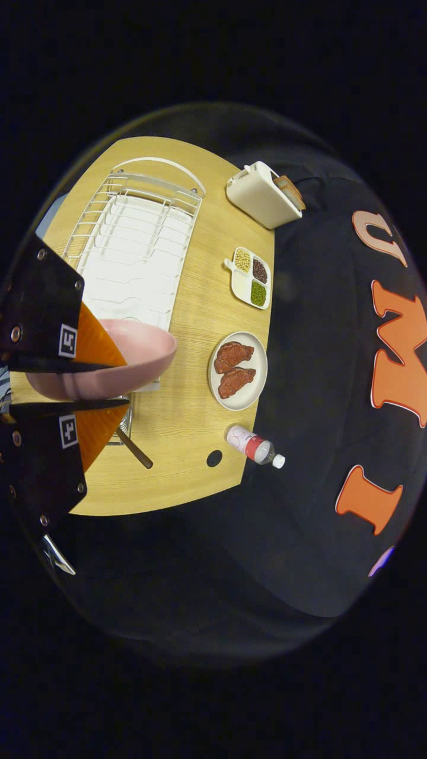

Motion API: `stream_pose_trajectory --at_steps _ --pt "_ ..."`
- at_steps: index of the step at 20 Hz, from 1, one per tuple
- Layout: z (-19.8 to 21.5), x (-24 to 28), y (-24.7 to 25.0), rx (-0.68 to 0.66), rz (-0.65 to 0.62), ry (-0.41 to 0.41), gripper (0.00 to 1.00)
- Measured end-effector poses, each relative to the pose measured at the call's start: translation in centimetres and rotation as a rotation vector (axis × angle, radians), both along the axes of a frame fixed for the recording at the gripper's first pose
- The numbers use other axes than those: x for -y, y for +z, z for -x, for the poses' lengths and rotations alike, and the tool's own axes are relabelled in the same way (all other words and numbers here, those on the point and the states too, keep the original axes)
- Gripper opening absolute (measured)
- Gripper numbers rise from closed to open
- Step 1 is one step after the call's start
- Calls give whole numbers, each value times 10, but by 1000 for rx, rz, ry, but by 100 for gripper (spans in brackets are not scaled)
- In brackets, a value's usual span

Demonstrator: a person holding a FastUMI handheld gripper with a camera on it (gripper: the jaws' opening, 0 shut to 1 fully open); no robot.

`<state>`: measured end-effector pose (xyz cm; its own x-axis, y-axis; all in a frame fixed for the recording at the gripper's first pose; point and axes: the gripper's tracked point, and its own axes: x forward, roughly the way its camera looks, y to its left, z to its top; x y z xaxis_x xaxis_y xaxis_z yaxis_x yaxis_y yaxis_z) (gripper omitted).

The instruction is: Take the plate from the dish rack, then take the spoon from the basket and place it into the plate.

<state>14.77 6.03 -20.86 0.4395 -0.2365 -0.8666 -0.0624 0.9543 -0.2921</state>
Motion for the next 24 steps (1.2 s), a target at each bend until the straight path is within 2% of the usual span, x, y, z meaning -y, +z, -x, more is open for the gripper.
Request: stream_pose_trajectory --at_steps 2,6,13,19,24 --pt "3 -10 8 5 -32 12 16" --pt "19 -20 26 29 -49 65 16" --pt "83 -38 54 78 -172 148 16" --pt "154 -39 37 56 -256 175 16" --pt "196 -38 -3 -3 -343 144 16"
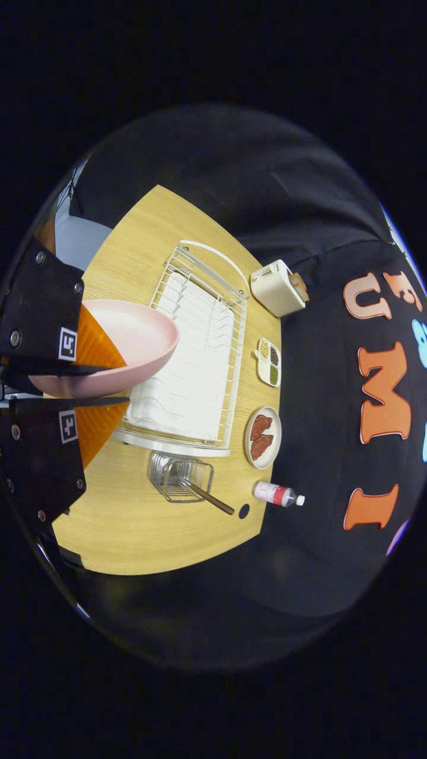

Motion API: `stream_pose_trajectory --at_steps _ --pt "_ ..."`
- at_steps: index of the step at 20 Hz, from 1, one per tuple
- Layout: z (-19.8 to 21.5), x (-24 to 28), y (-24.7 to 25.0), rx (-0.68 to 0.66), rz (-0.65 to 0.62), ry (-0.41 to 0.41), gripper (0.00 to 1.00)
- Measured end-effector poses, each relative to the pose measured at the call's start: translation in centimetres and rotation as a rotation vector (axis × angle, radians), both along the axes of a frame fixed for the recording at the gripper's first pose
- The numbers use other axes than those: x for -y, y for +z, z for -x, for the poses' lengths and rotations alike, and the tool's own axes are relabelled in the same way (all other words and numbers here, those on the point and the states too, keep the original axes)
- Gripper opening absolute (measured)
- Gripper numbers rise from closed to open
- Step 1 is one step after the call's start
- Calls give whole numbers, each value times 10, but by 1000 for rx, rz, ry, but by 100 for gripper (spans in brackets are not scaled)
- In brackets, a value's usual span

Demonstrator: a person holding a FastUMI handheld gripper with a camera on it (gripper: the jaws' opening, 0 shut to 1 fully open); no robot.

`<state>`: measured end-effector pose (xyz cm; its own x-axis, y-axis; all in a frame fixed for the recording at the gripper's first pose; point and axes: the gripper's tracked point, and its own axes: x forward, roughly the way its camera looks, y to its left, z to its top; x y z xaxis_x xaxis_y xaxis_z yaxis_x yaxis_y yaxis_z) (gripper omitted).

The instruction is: Take the plate from the dish rack, then take the spoon from the basket and place it into the plate.

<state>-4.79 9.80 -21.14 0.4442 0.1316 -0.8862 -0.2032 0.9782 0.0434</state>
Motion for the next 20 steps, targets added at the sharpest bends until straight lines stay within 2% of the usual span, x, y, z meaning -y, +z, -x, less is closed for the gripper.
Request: stream_pose_trajectory --at_steps 11,19,20 --pt "56 18 -90 -152 -125 -105 16" --pt "66 22 -123 -201 -246 -218 16" --pt "64 31 -130 -186 -209 -223 16"
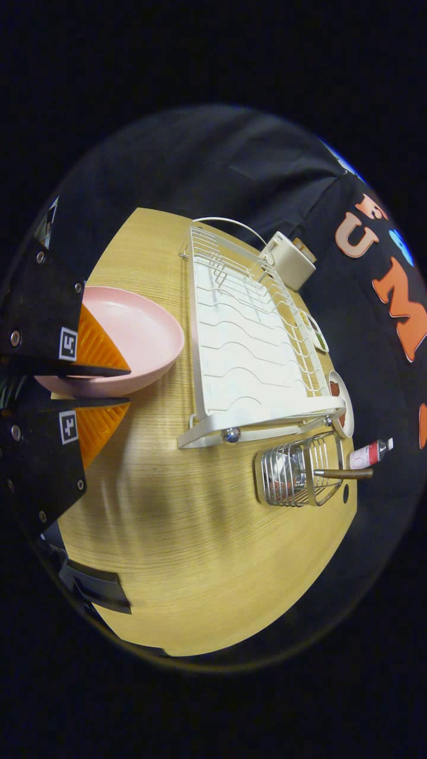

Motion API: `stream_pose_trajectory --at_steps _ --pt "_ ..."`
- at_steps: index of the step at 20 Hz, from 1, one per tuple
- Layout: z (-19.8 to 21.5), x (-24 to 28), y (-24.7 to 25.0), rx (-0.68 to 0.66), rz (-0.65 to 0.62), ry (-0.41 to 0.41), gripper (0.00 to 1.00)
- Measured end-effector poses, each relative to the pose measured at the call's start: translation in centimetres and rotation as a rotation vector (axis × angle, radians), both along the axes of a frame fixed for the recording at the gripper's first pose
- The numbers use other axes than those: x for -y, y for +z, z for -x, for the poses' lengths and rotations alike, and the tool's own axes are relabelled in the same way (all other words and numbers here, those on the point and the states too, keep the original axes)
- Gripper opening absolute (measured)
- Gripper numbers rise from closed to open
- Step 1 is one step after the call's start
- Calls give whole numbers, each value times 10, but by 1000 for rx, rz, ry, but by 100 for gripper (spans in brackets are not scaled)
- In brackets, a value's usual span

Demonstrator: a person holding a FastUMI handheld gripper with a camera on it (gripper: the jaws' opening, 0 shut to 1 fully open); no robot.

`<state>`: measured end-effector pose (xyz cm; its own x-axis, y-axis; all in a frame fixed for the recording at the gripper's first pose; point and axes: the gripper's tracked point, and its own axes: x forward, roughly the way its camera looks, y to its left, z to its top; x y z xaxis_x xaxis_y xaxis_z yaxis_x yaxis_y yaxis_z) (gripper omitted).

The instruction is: Take the plate from the dish rack, then take the spoon from the basket and place it into the plate.

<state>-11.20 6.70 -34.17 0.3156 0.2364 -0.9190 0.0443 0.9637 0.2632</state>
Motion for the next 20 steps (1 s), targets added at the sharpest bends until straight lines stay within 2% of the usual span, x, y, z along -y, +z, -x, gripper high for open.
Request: stream_pose_trajectory --at_steps 2,4,7,15,20 --pt "-4 22 -16 15 105 16 23" --pt "-5 14 -14 11 58 0 22" --pt "-16 22 -7 64 91 16 22" --pt "-65 48 53 282 194 12 60" --pt "-121 74 95 448 272 -23 72"
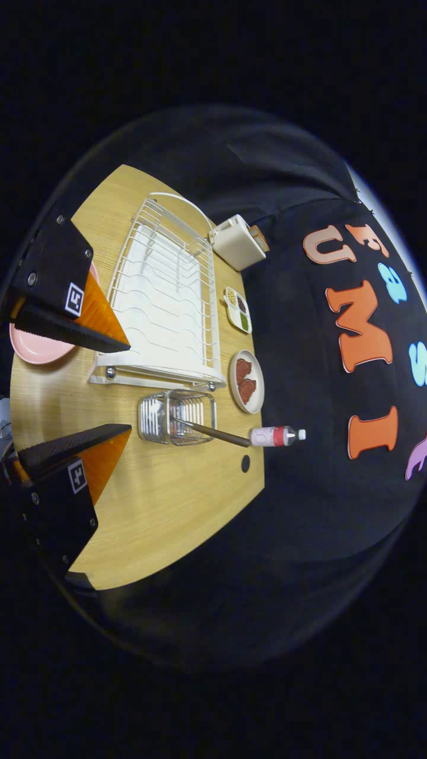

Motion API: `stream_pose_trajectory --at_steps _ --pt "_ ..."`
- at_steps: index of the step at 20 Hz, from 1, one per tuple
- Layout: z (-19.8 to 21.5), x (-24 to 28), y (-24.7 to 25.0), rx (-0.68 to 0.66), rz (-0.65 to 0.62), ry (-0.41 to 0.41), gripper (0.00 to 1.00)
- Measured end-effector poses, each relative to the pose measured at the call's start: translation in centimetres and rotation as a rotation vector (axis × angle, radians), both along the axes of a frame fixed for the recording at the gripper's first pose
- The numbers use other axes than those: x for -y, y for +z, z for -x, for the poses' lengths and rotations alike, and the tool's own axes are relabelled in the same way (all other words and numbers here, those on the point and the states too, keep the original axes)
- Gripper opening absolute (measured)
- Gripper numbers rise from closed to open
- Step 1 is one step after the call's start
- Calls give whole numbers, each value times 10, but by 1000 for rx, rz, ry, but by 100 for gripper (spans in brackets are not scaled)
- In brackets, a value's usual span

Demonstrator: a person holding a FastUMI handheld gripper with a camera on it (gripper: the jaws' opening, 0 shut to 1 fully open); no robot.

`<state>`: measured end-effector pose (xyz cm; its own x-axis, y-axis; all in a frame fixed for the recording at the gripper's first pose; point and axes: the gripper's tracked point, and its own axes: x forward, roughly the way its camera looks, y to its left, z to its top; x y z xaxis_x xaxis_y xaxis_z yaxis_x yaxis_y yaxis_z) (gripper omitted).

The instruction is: Take the plate from the dish rack, then take the spoon from the basket and place it into the plate.

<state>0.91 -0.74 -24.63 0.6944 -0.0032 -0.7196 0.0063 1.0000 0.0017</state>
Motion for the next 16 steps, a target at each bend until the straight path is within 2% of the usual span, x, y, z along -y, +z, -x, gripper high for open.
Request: stream_pose_trajectory --at_steps 5,10,12,14,16 --pt "-60 16 9 105 52 -20 74" --pt "-109 44 -4 148 187 -45 74" --pt "-125 49 -15 145 202 -35 74" --pt "-139 61 -27 133 209 -60 74" --pt "-150 61 -39 113 165 -89 73"
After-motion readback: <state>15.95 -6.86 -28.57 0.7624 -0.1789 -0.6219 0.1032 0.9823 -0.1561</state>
